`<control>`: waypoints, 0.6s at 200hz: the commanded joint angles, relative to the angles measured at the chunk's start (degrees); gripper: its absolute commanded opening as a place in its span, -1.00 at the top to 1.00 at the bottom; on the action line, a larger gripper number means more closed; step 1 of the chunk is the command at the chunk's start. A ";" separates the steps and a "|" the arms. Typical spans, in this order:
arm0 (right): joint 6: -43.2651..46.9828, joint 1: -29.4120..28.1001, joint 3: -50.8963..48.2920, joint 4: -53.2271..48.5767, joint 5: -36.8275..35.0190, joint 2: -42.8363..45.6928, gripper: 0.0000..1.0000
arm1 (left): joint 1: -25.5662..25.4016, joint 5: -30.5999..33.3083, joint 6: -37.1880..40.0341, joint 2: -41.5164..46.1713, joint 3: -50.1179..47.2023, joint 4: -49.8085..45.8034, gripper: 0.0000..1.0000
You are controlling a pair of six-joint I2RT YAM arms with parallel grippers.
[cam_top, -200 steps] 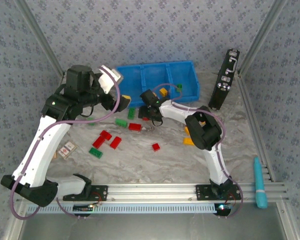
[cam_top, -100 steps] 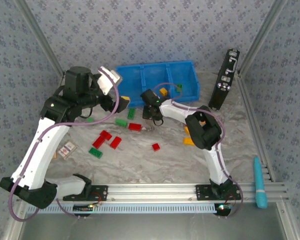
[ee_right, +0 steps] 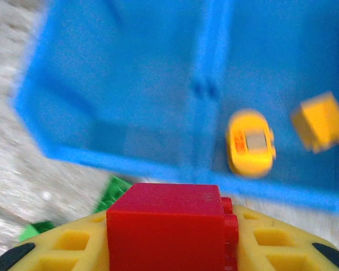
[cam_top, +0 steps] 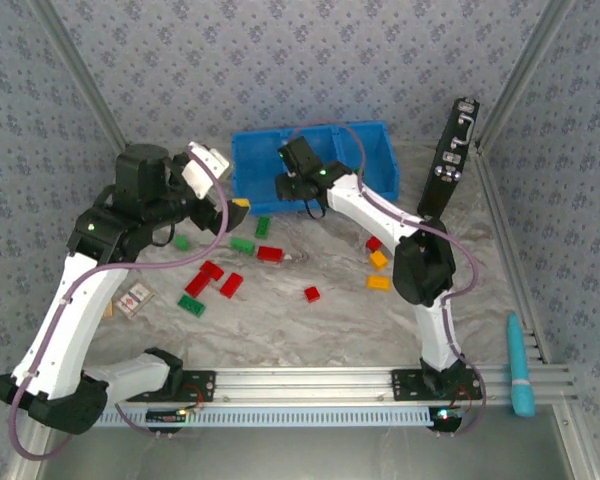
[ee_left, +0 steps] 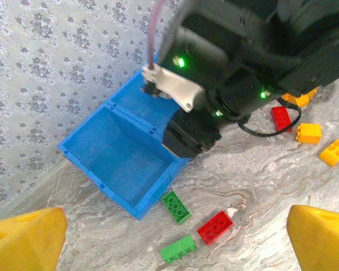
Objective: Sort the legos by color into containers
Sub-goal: Place the lego in the container.
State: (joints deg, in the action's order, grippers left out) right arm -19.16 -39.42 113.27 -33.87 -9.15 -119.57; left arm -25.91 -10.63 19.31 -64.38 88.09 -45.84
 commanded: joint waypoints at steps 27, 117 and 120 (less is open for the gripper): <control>17.09 -1.40 19.52 0.96 -3.72 -13.62 0.23 | 0.25 4.56 1.14 4.80 -3.70 6.56 -1.00; 13.62 -1.78 33.12 -1.44 -0.18 -29.67 0.21 | 0.20 8.52 2.93 11.02 -8.34 12.63 -1.00; 13.55 -1.83 33.15 -1.58 -0.17 -29.93 0.21 | 0.24 8.48 2.88 11.05 -8.39 12.62 -1.00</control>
State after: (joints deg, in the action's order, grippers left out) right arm -5.08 -40.97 143.63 -34.83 -10.85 -148.20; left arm -25.87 -3.38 21.21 -54.39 79.99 -36.77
